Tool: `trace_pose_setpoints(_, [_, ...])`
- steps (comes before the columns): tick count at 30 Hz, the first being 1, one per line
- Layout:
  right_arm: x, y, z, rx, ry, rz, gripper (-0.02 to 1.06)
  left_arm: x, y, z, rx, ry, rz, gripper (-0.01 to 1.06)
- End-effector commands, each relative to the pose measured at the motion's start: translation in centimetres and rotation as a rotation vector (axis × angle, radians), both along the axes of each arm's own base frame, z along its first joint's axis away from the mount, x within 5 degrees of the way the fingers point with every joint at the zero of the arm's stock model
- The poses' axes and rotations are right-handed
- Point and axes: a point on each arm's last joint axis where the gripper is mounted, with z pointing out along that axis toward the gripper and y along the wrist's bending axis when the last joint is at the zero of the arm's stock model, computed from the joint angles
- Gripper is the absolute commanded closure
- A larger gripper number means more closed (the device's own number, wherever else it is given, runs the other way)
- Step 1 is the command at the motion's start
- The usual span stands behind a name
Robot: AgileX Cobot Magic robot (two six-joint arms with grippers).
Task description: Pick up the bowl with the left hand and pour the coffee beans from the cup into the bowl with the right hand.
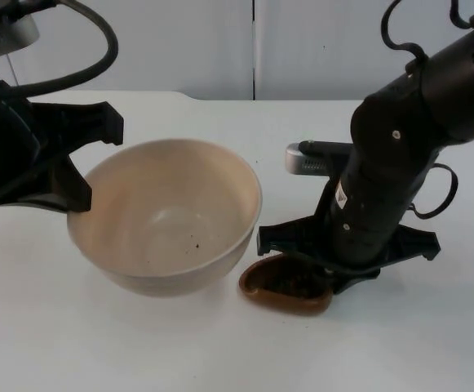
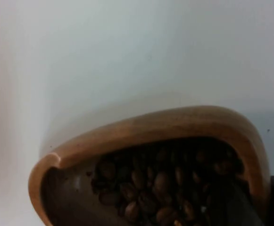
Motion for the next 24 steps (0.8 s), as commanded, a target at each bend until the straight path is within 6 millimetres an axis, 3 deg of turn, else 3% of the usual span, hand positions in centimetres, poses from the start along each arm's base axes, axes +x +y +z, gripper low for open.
trace_pose_setpoints(1, [-0.1, 0.2, 0.1, -0.01, -0.011, 0.029, 1.04, -0.1, 0.0, 0.2, -0.018, -0.006, 0.019, 1.05])
trace_pose_setpoints(8, [0.0, 0.1, 0.3, -0.018, -0.019, 0.043, 1.04, -0.1, 0.0, 0.2, -0.018, -0.006, 0.019, 1.05])
trace_pose_setpoints(24, [0.8, -1.9, 4.2, -0.04, -0.049, 0.083, 1.04, -0.1, 0.0, 0.2, -0.018, -0.006, 0.019, 1.05])
